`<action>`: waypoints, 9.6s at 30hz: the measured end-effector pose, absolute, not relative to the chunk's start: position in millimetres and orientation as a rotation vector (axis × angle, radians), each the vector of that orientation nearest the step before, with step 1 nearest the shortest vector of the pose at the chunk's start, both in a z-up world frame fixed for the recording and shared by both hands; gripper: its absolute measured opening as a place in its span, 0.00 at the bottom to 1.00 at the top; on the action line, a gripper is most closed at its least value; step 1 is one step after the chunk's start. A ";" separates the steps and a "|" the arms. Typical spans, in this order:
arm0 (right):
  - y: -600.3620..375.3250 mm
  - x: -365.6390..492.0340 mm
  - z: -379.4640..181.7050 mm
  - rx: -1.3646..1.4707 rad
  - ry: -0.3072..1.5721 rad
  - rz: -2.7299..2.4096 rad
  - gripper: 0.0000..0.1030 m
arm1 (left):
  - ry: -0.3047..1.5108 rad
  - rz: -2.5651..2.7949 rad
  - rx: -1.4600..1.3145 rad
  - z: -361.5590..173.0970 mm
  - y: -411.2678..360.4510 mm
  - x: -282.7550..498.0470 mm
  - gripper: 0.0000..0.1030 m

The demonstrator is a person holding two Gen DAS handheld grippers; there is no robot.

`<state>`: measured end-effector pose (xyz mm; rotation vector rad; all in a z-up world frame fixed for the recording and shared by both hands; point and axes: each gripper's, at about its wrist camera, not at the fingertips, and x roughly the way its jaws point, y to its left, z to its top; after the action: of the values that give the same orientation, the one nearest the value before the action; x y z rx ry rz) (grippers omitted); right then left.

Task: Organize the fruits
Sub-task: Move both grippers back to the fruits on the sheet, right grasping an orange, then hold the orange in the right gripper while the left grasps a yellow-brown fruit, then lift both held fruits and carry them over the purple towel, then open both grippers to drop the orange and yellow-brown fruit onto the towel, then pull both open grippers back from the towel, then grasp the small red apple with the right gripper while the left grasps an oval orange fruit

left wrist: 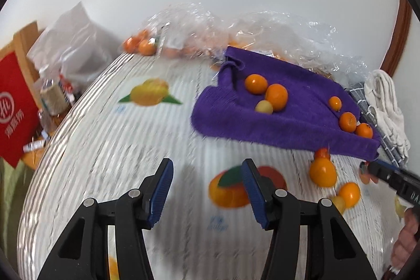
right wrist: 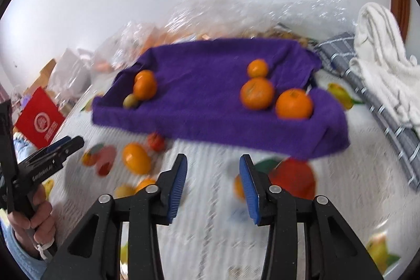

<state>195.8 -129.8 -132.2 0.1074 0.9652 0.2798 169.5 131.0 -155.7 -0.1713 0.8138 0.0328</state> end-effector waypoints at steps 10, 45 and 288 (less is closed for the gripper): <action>-96.5 176.8 -141.8 0.125 1.004 0.365 0.41 | 0.896 -0.001 -0.270 -167.1 148.1 162.3 0.50; -134.4 168.4 -164.5 0.008 0.982 0.196 0.32 | 0.908 0.036 -0.188 -170.0 132.6 164.2 0.60; -123.8 197.0 -161.9 -0.028 1.001 0.239 0.25 | 0.864 -0.075 -0.217 -161.6 152.9 174.3 0.48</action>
<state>197.0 -123.8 -161.9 -0.0278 1.0006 0.2394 174.3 152.9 -161.6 -0.2166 0.8644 -0.0745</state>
